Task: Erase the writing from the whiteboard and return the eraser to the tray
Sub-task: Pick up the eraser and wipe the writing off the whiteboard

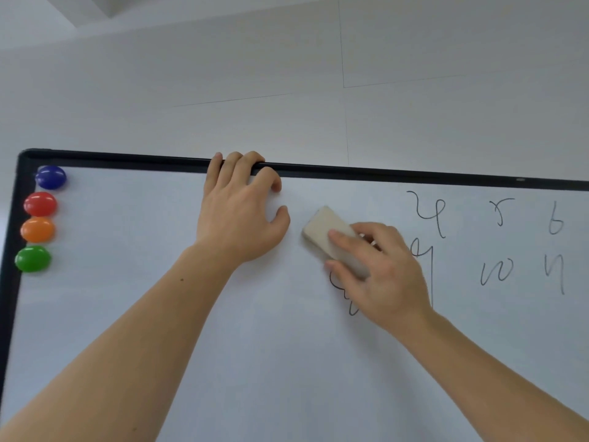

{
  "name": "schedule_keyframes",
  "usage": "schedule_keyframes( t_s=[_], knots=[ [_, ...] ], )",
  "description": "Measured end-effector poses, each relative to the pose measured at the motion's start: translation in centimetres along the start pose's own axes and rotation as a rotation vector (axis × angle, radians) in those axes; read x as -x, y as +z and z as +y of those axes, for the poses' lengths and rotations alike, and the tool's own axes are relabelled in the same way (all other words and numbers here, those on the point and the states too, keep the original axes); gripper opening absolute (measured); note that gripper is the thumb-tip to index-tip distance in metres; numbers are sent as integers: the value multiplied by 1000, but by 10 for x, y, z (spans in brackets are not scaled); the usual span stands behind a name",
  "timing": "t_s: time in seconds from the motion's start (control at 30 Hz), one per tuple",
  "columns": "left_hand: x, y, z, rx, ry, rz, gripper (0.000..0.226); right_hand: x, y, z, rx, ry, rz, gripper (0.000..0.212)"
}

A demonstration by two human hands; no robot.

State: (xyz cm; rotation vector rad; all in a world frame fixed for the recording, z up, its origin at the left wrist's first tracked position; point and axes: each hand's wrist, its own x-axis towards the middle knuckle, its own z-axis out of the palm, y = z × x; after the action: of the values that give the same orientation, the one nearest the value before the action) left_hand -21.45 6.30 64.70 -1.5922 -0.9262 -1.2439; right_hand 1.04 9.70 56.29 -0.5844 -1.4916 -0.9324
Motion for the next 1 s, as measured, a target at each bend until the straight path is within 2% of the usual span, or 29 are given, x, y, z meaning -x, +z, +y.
schedule_keyframes(
  t_s=[0.13, 0.33, 0.4, 0.5, 0.63, 0.73, 0.9, 1.0],
  knots=[
    [-1, 2, 3, -18, -15, 5, 35, -7, -10, 14, 49, -7, -24, 35],
    [-4, 5, 10, -45, 0, -34, 34, -31, -18, 39, 96, 278, 60, 37],
    [-7, 8, 14, -52, 43, -65, 33, -26, -15, 30, 91, 251, 64, 38],
    [-10, 14, 18, -54, 75, -87, 31, -4, -10, 11, 63, 103, 27, 39],
    [-7, 20, 22, -60, 68, -56, 28, 25, -9, 1, 12, -42, -63, 37],
    [-6, 23, 23, -56, 69, -44, 27, 24, -15, 13, 59, -107, -103, 35],
    [-5, 22, 19, -45, 100, -34, 27, 8, -24, 37, 95, 113, 27, 37],
    [-5, 22, 20, -45, 100, -30, 26, 17, -18, 26, 90, 76, 48, 37]
  ],
)
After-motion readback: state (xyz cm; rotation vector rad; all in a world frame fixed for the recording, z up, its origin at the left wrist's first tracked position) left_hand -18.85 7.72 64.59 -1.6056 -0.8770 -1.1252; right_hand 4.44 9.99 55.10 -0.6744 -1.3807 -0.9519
